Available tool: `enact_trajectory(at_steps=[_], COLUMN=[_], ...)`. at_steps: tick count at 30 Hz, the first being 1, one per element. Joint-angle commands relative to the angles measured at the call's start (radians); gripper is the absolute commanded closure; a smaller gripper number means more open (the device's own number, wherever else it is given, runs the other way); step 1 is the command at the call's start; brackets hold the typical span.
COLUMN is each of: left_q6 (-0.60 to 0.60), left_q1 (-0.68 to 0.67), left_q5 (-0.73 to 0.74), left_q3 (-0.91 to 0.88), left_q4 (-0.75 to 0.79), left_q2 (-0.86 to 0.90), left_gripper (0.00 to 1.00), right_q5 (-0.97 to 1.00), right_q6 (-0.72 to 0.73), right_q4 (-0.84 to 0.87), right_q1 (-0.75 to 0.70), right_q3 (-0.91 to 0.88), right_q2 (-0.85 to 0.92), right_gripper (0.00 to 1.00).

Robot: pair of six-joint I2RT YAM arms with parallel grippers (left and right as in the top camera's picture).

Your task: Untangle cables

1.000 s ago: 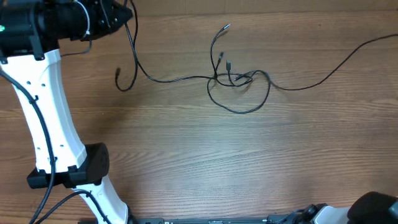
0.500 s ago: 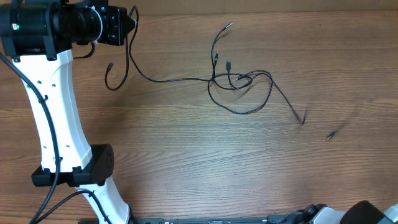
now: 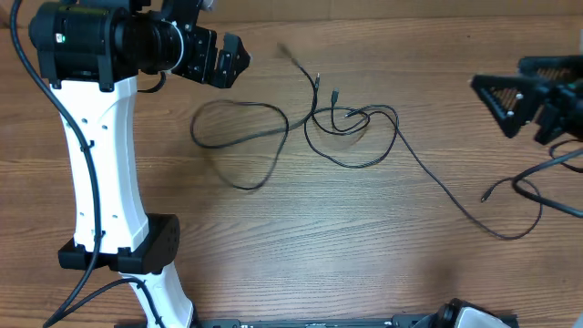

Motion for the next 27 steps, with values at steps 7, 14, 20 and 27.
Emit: enact_trajectory(at_steps=[7, 14, 20, 27], left_q6=[0.058, 0.093, 0.161, 0.067], left_q1=[-0.060, -0.174, -0.217, -0.219], left_q5=[-0.044, -0.126, -0.186, -0.230], left_q3=[-0.432, -0.740, -0.922, -1.115], left_q4=[0.132, 0.431, 0.653, 0.904], left_q2=[-0.023, -0.023, -0.023, -0.023], left_gripper=[0.06, 0.05, 0.07, 0.00], right_q5=[0.095, 0.089, 0.083, 0.063], right_q6=[-0.025, 0.001, 0.001, 0.001], right_q4=[-0.009, -0.012, -0.013, -0.023], right_q1=[0.035, 0.035, 0.039, 0.042], right_q3=[0.017, 0.017, 0.017, 0.017], right_q2=[0.003, 0.003, 0.003, 0.003], right_gripper=[0.00, 0.00, 0.00, 0.00])
